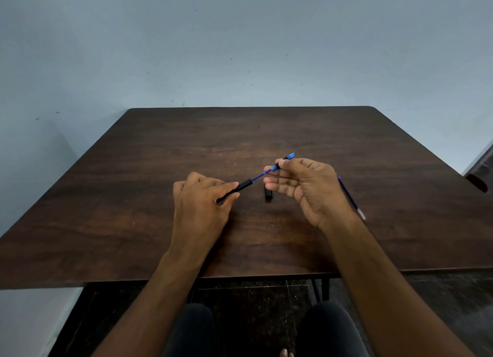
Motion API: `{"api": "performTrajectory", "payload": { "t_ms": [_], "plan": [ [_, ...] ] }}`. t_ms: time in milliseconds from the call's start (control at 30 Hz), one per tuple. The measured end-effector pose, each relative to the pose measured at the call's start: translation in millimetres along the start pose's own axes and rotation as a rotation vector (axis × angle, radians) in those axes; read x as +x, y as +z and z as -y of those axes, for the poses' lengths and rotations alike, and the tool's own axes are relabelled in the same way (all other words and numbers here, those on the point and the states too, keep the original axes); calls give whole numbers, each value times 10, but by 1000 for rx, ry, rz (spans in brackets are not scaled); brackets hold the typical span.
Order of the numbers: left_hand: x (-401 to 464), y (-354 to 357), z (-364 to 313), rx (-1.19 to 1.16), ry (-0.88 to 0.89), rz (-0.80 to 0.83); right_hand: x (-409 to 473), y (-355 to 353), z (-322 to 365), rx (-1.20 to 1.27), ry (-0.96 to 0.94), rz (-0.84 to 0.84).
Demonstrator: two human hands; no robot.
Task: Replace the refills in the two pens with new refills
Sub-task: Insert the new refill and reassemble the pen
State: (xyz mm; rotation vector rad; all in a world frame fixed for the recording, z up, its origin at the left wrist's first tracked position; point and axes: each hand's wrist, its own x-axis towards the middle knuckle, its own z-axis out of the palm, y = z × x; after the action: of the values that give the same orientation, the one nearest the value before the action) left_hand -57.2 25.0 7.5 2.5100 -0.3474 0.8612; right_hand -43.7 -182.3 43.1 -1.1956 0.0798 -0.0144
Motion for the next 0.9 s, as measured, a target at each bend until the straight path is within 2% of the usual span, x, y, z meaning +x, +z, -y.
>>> {"api": "performTrajectory", "payload": {
  "t_ms": [267,900],
  "plan": [
    [2,-2,1,8,2,20,7,9,7,4,-2,8],
    [5,26,24,-33,48,-88,-4,138,-220,-42,37,64]
  ]
}}
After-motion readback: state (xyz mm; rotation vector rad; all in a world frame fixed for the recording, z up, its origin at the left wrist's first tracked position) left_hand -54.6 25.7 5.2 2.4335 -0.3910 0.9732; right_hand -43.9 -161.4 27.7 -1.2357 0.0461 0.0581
